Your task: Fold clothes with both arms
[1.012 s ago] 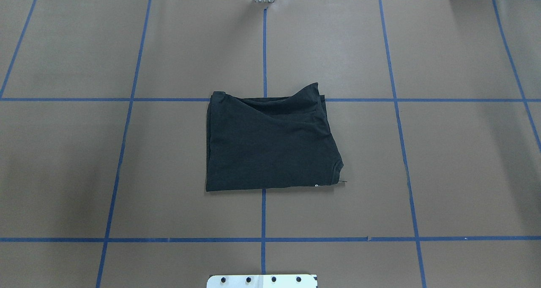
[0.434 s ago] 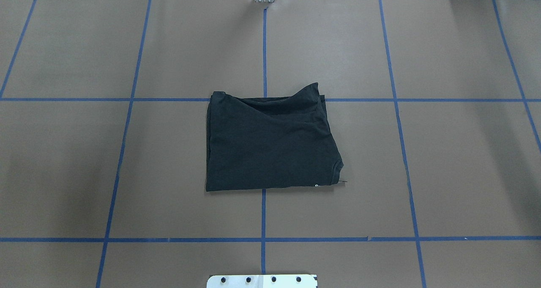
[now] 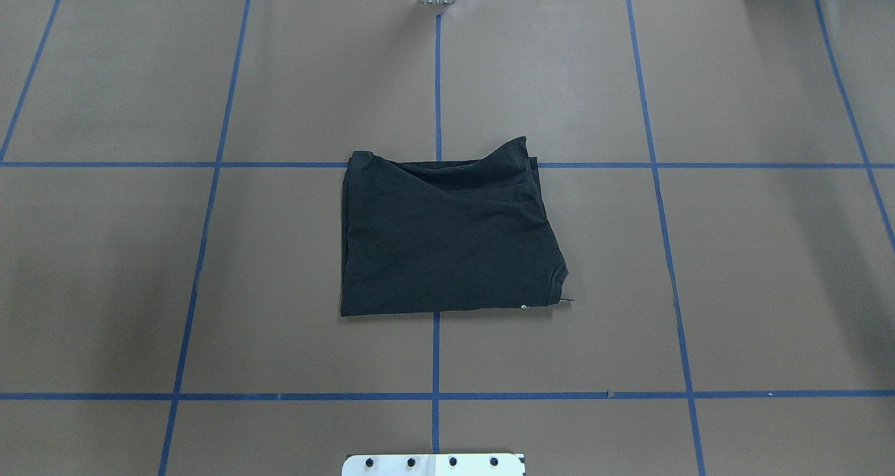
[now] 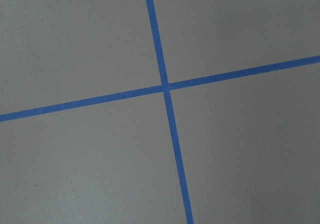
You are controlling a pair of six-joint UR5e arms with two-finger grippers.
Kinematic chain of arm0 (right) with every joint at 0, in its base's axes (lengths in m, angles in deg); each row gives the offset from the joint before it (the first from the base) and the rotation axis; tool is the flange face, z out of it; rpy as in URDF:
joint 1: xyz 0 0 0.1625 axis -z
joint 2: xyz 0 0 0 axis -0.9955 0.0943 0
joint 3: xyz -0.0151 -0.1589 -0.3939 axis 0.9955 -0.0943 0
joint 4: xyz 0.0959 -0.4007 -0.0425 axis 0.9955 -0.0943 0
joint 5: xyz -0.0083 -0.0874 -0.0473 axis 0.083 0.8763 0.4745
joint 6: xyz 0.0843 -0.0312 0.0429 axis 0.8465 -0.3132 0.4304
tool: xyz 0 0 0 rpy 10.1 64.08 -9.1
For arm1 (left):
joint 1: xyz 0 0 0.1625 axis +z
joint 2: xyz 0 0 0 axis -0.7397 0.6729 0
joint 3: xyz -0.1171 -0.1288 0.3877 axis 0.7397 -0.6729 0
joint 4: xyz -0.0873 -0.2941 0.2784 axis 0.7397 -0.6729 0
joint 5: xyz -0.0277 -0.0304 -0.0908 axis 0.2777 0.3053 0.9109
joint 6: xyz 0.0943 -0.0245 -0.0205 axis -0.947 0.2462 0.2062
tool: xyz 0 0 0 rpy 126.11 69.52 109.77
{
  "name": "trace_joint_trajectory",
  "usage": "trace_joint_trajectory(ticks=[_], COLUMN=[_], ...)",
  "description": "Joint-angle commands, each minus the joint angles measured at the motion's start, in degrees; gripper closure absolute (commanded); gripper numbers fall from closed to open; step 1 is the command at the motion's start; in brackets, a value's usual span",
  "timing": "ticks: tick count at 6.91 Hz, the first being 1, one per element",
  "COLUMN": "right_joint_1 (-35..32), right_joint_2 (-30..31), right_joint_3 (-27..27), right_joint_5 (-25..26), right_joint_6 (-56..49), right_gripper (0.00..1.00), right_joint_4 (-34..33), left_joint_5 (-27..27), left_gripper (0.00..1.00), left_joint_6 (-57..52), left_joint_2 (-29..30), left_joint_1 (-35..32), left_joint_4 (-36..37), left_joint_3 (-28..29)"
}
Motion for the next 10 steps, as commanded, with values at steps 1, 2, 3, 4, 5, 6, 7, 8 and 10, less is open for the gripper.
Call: trace_joint_trajectory(ticks=[1, 2, 3, 4, 5, 6, 7, 8, 10], right_joint_1=[0.12, 0.12, 0.12, 0.12, 0.12, 0.12, 0.12, 0.12, 0.12], right_joint_2=[0.07, 0.07, 0.07, 0.07, 0.07, 0.07, 0.16, 0.16, 0.16], right_joint_3=[-0.22, -0.22, -0.31, -0.31, -0.31, -0.40, -0.31, -0.31, -0.40], right_joint_5=[-0.09, -0.01, -0.01, -0.01, -0.01, -0.01, -0.01, -0.01, -0.09], right_joint_6=[0.63, 0.54, 0.63, 0.63, 0.72, 0.72, 0.72, 0.72, 0.72], right_gripper=[0.00, 0.00, 0.00, 0.00, 0.00, 0.00, 0.00, 0.00, 0.00], right_joint_4=[0.02, 0.02, -0.07, -0.07, -0.07, -0.07, -0.07, -0.07, -0.07], left_joint_5=[-0.09, 0.09, 0.00, 0.00, 0.00, 0.00, 0.00, 0.00, 0.00], left_gripper=[0.01, 0.01, 0.01, 0.01, 0.01, 0.01, 0.01, 0.01, 0.01], left_joint_6=[0.13, 3.53, 7.13, 7.42, 7.43, 7.43, 7.43, 7.43, 7.43], left_joint_2=[-0.07, -0.07, 0.02, 0.02, 0.02, 0.02, 0.02, 0.02, 0.02], left_joint_1=[-0.02, -0.02, -0.02, -0.02, -0.02, -0.02, -0.02, -0.02, -0.02], left_joint_4=[0.00, -0.09, -0.52, -1.05, -1.06, -1.06, -1.06, -1.06, -1.06], left_joint_3=[0.03, -0.14, -0.49, -0.23, -0.14, -0.06, 0.03, 0.03, 0.03])
